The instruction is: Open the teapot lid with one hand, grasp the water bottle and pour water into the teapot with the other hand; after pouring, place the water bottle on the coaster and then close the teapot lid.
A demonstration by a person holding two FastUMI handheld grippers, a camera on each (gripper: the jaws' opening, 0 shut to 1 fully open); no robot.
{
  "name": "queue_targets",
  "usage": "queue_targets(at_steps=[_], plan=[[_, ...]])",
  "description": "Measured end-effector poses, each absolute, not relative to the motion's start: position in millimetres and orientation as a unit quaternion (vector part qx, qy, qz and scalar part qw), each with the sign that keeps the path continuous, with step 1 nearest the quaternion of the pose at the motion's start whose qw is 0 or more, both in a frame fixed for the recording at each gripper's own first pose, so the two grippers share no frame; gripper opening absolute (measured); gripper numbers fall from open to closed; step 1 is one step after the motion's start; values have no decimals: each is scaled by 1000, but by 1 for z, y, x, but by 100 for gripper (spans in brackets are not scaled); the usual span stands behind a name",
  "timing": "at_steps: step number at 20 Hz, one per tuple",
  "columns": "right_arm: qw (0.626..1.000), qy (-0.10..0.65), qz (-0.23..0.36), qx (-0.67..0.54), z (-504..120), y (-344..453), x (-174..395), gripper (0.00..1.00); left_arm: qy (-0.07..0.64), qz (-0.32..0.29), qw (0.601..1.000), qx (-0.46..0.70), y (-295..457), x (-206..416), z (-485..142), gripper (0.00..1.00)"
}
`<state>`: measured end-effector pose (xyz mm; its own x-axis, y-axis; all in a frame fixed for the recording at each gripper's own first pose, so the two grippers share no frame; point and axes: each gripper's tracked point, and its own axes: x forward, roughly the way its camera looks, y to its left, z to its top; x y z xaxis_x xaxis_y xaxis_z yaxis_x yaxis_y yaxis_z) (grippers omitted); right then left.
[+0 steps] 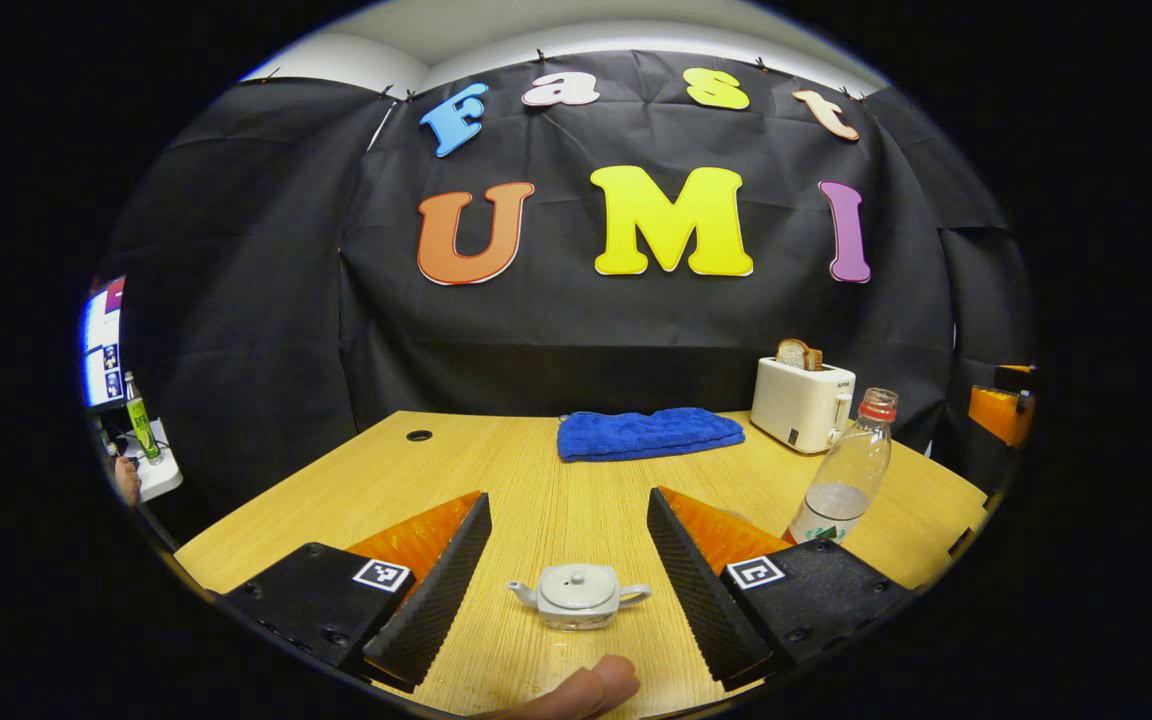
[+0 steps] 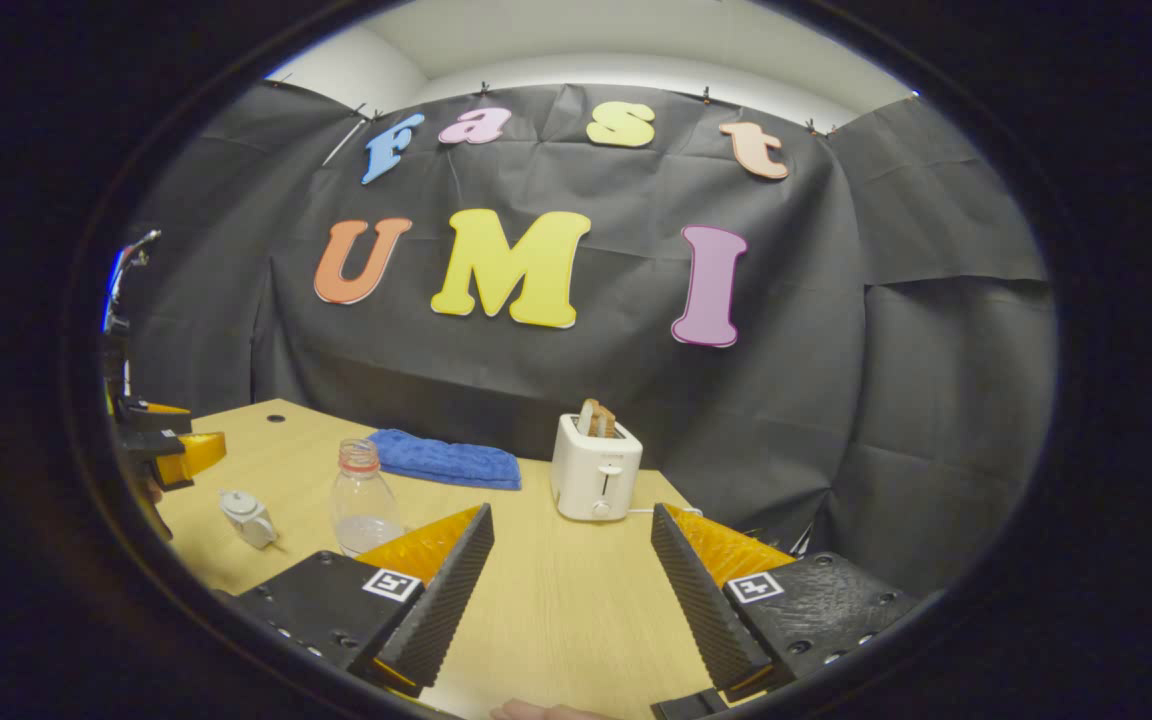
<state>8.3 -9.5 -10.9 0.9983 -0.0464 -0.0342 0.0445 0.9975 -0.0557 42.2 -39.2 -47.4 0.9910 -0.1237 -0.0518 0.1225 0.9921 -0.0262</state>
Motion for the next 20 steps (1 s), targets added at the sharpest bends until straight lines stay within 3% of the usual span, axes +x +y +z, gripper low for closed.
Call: queue_targets(at_steps=[7, 10, 14, 16, 17, 20], plan=[[999, 24, -3, -34, -15, 1, 11, 94, 105, -81, 991, -29, -50, 73, -110, 99], [999, 25, -4, -35, -16, 2, 11, 98, 93, -89, 991, -31, -54, 79, -111, 98], [999, 28, -5, -35, -17, 1, 13, 94, 83, -100, 991, -25, -59, 86, -115, 80], [999, 27, -5, -35, -17, 1, 12, 98, 91, -99, 991, -22, -59, 90, -120, 65], [999, 27, -5, -35, -16, 2, 12, 97, 89, -92, 992, -20, -55, 90, -120, 45], [999, 30, -5, -36, -18, 2, 13, 94, 82, -83, 993, -22, -50, 96, -121, 30]])
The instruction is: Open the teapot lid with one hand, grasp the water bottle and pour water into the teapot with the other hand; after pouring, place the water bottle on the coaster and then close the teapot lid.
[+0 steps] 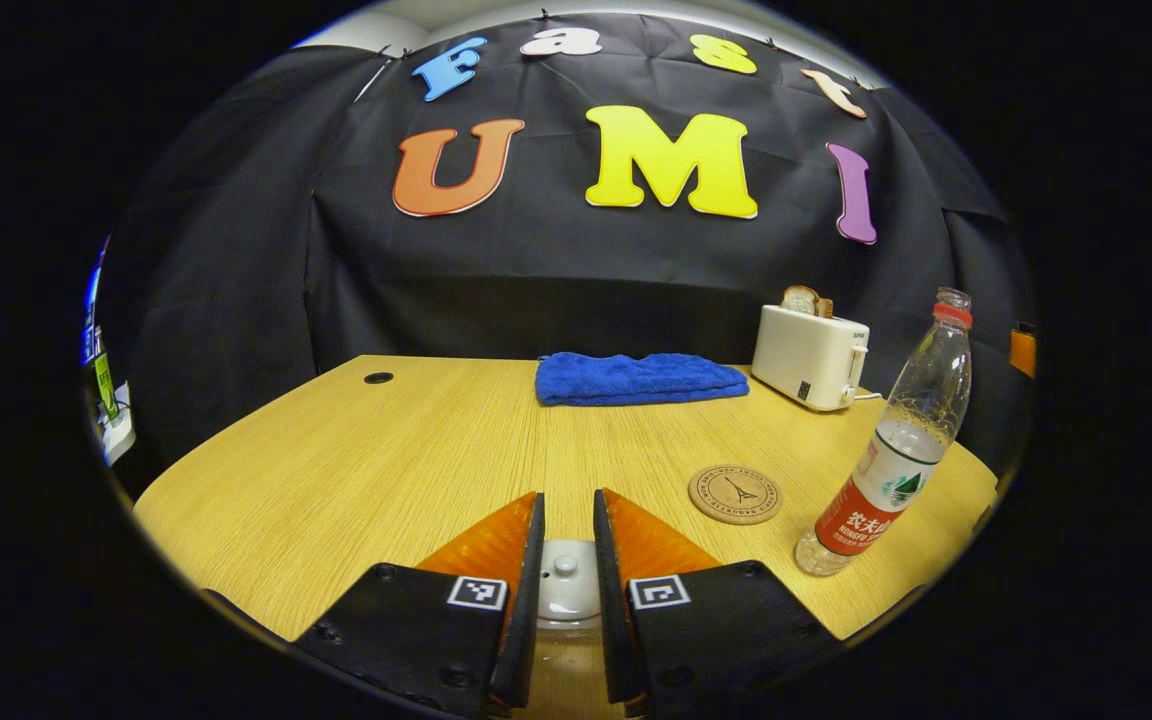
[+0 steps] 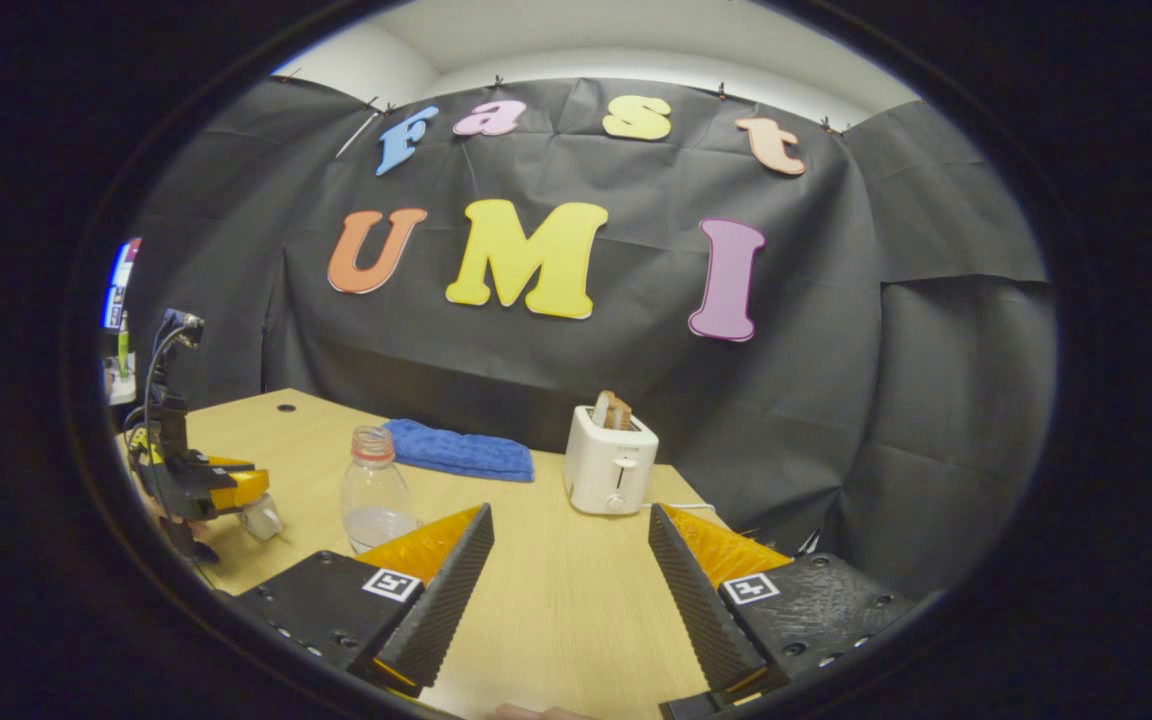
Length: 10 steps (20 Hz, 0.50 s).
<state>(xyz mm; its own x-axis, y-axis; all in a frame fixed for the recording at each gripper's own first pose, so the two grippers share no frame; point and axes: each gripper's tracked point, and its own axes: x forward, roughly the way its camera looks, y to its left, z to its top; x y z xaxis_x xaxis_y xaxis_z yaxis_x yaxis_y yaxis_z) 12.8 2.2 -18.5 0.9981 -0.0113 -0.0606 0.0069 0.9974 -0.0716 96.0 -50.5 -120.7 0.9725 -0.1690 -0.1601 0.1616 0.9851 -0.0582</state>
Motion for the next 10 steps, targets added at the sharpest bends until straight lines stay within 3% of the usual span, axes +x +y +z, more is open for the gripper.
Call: queue_targets(at_steps=[5, 10], plan=[[999, 32, 2, -38, -20, 8, 13, 98, 70, -84, 994, -9, -52, 97, -119, 8], [999, 38, 36, -9, -28, 32, 14, 94, 28, -73, 997, 29, -45, 91, -91, 5]])
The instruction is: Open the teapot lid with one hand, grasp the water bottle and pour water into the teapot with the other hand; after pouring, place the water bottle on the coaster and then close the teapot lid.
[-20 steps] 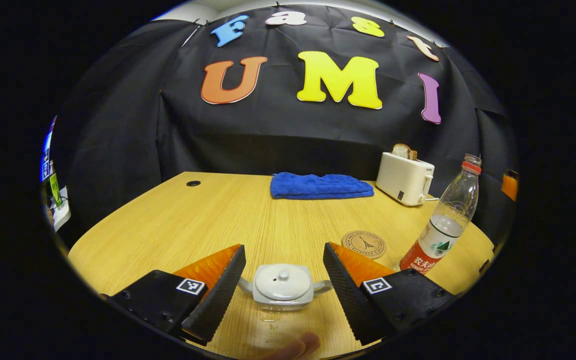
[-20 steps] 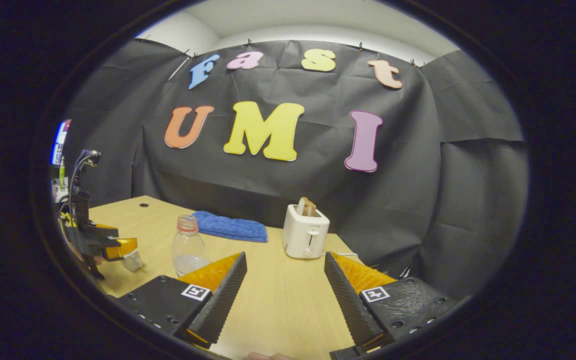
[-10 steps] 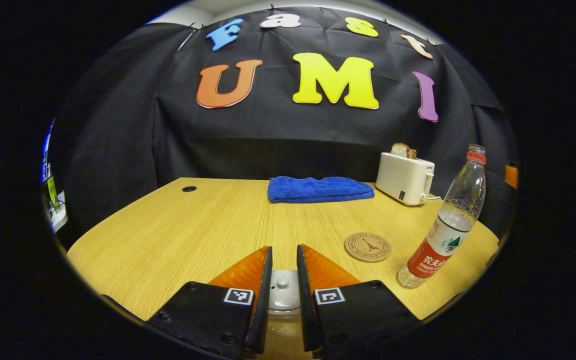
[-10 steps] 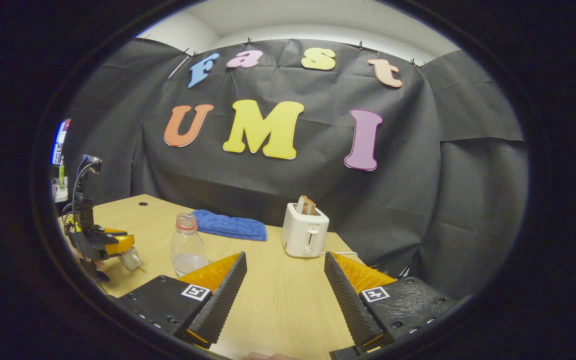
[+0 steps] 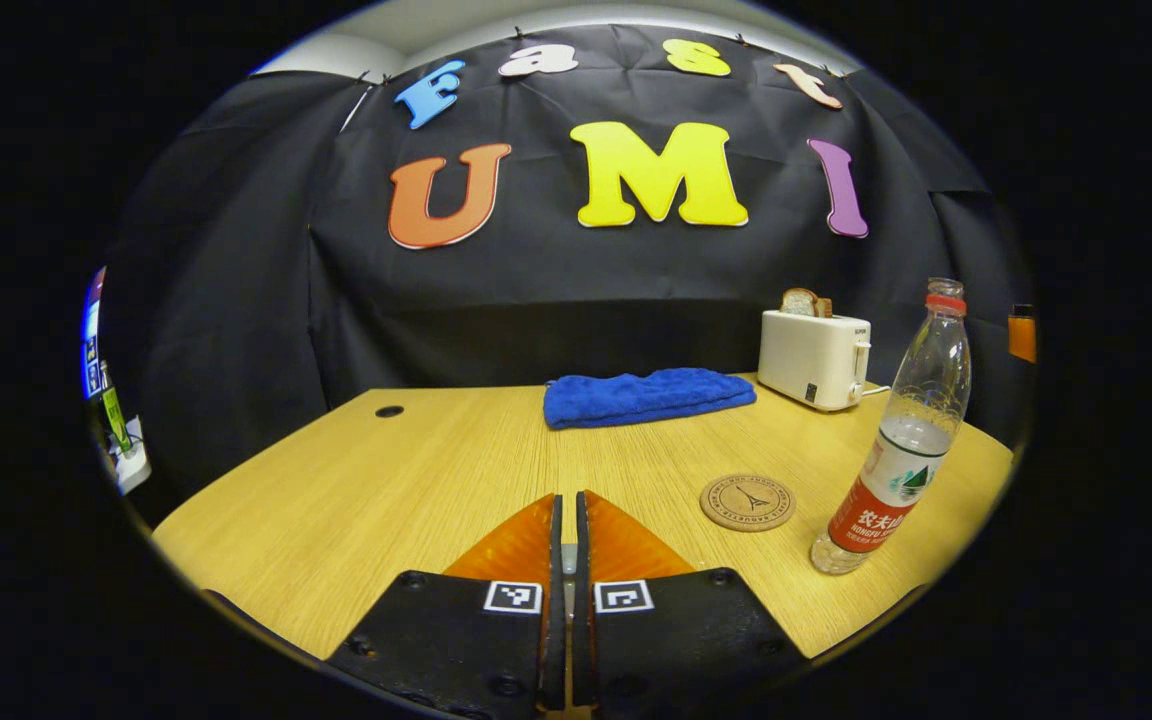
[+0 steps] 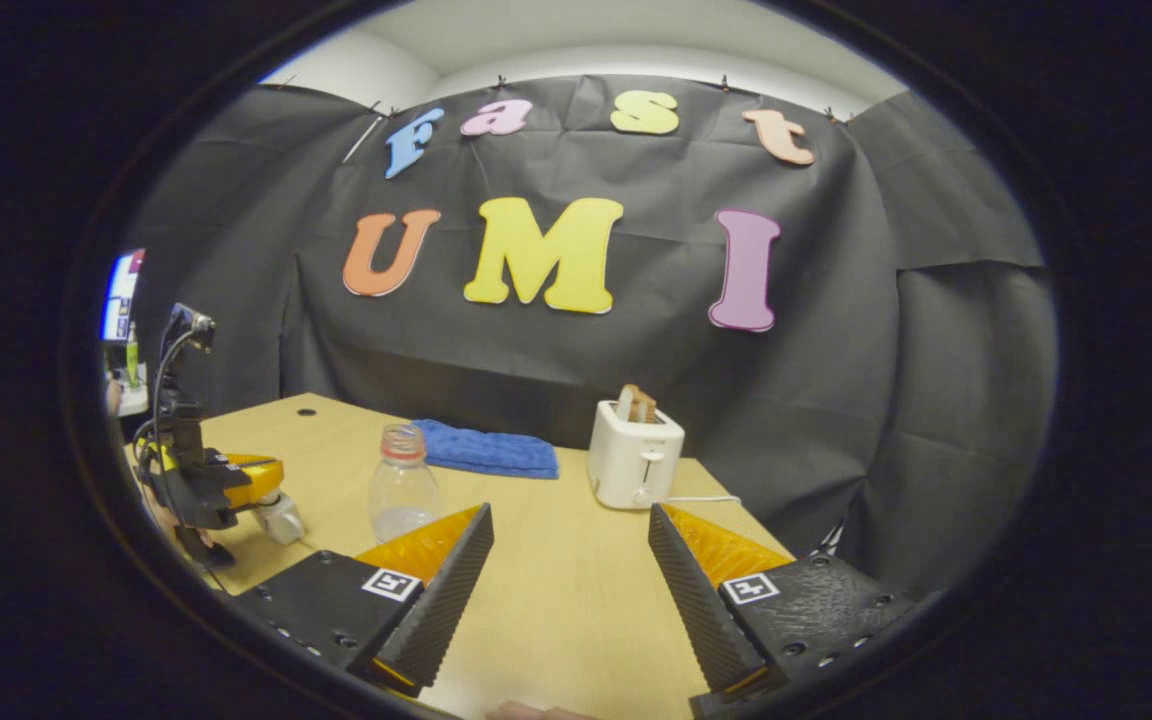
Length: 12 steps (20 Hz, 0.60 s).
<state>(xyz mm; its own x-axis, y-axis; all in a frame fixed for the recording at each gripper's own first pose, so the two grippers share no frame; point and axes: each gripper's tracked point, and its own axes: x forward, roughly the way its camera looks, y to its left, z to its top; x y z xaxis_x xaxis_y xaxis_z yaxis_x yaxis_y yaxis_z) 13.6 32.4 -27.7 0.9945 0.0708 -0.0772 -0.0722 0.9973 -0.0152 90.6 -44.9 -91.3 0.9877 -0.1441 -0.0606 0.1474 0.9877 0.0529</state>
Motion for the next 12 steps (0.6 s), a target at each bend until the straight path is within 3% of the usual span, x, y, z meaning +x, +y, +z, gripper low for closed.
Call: queue_targets(at_steps=[9, 12], plan=[[992, 46, 119, 8, -53, 108, 18, 98, 27, -83, 996, -4, -32, 54, -42, 3], [990, 44, 127, 30, -67, 124, 24, 90, 32, -85, 996, -21, -23, 43, -30, 3]])
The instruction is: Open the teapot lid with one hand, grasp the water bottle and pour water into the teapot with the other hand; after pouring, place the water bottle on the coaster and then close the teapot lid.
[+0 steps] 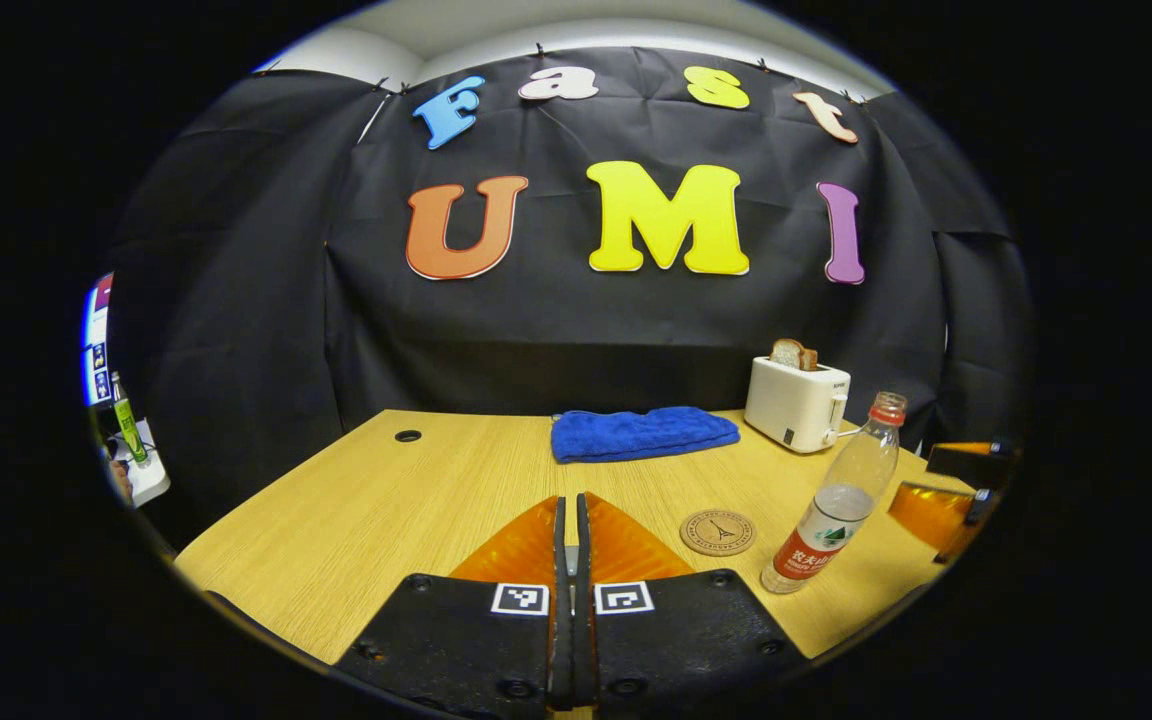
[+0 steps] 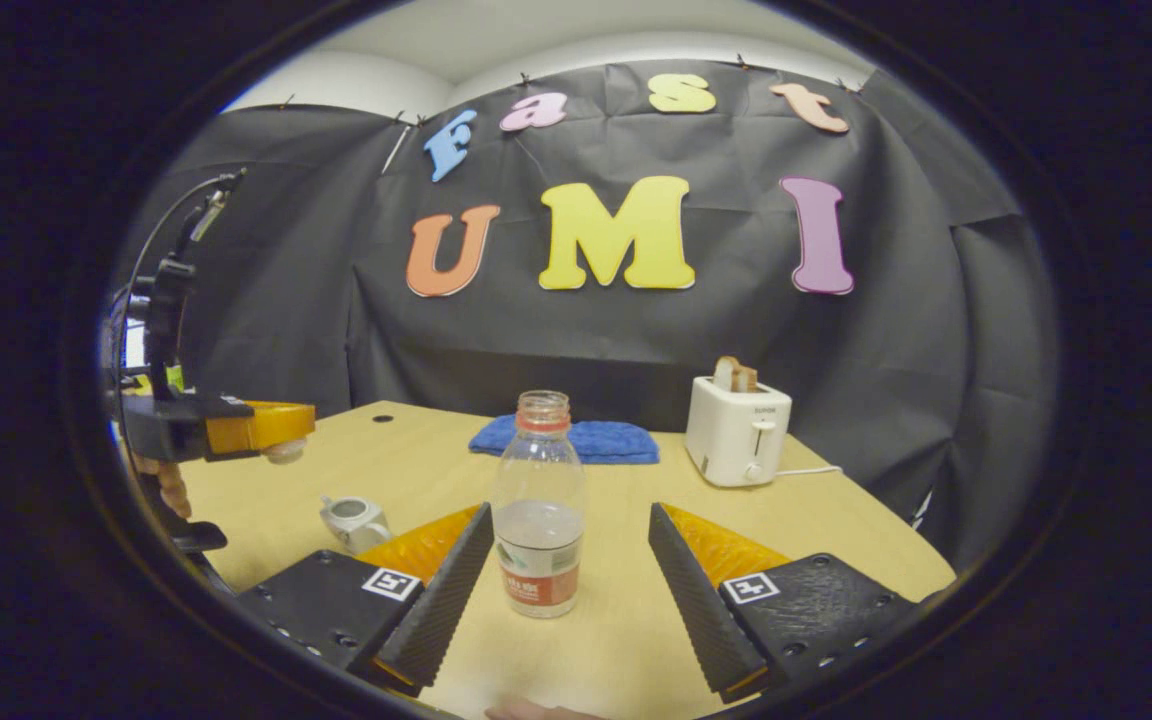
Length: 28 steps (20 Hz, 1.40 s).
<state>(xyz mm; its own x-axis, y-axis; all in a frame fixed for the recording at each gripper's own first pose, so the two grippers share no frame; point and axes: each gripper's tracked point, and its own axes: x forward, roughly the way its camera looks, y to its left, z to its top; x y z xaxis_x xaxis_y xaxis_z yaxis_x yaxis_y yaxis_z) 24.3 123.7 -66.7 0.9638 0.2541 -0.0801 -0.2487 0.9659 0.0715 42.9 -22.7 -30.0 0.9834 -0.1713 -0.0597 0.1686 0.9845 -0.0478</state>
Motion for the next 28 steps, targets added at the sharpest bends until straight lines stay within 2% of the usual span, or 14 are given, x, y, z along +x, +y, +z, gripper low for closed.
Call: queue_targets(at_steps=[1, 2, 3, 5, 7, 8, 12, 15, 16, 18, 23, 28], plan=[[990, 41, 133, 36, -70, 130, 25, 98, 35, -88, 995, -27, -19, 41, -28, 3], [990, 39, 132, 39, -73, 135, 29, 90, 34, -86, 995, -32, -14, 39, -25, 3], [990, 37, 133, 40, -75, 139, 33, 98, 28, -84, 996, -30, -9, 40, -21, 3], [991, 39, 121, 33, -83, 143, 43, 94, 30, -67, 997, -26, 4, 43, -21, 3], [993, 38, 112, 25, -87, 148, 55, 97, 32, -66, 997, -22, 9, 44, -22, 3], [992, 40, 115, 24, -90, 154, 59, 94, 32, -67, 997, -22, 11, 42, -20, 3], [992, 46, 111, 27, -93, 162, 76, 94, 28, -63, 998, -13, 22, 42, -17, 3], [994, 47, 99, 30, -94, 161, 85, 90, 23, -55, 998, -6, 35, 45, -14, 3], [994, 48, 97, 33, -96, 161, 85, 80, 24, -52, 998, -5, 39, 45, -14, 3], [994, 48, 91, 26, -93, 160, 85, 75, 31, -55, 998, -7, 42, 46, -17, 3], [996, 55, 57, -44, -84, 149, 77, 74, 19, -72, 997, -16, 49, 42, -11, 3], [984, 67, -4, -165, -67, 136, 70, 74, -1, -74, 997, -13, 63, 34, 1, 3]])
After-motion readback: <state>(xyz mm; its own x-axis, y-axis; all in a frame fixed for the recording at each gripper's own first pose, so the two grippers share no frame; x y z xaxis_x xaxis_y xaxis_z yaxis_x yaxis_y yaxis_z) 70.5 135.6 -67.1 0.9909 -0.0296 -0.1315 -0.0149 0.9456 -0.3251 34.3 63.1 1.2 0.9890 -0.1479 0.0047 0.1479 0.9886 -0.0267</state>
